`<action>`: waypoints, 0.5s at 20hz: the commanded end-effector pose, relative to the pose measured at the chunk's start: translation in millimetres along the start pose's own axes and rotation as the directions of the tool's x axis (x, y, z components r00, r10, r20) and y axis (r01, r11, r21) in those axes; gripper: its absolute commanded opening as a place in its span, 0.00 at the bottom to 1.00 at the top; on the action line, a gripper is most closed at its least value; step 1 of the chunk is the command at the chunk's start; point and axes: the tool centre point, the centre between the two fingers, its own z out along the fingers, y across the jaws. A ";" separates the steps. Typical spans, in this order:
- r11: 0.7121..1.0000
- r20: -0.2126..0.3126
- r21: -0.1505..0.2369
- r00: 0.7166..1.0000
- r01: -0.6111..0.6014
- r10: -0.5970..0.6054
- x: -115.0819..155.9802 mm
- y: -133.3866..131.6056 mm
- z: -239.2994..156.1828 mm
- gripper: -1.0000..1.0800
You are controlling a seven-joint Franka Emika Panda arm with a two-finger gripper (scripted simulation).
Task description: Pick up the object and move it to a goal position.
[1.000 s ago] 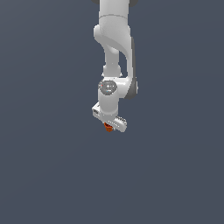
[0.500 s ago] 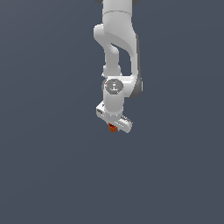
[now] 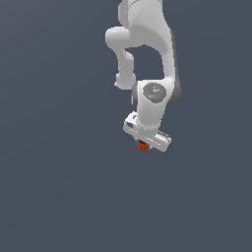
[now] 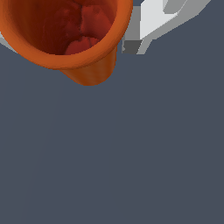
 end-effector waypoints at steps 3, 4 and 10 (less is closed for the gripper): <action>1.000 -0.001 0.000 1.000 0.000 0.000 -5.6 -43.7 -24.9 0.00; 1.000 -0.001 0.000 1.000 0.000 0.000 -6.6 -52.9 -30.1 0.00; 1.000 0.000 0.000 1.000 -0.001 0.001 -11.4 -101.3 -56.3 0.00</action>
